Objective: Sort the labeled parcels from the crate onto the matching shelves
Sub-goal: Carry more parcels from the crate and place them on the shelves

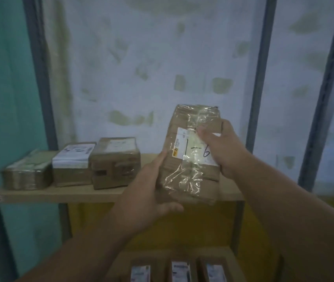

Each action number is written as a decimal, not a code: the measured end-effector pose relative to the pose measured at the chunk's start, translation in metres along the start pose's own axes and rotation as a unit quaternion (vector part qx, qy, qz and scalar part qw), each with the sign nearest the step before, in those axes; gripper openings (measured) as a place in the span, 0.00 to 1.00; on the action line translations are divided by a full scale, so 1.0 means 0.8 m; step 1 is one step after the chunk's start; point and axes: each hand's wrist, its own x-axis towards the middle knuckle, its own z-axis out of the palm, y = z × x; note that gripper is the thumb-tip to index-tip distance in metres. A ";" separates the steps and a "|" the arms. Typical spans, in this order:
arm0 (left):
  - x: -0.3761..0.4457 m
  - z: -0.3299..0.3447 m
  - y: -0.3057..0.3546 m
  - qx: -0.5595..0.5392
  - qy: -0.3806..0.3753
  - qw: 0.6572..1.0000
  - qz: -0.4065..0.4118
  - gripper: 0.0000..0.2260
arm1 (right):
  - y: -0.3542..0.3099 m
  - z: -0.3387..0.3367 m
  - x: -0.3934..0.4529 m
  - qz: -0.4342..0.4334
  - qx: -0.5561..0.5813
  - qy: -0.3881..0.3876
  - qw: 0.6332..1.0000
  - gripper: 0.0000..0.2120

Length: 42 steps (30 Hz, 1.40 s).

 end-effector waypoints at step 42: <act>-0.245 -0.122 -0.068 0.339 0.250 0.862 -0.282 0.15 | -0.077 0.231 -0.167 -0.407 -0.143 -0.292 0.854 0.20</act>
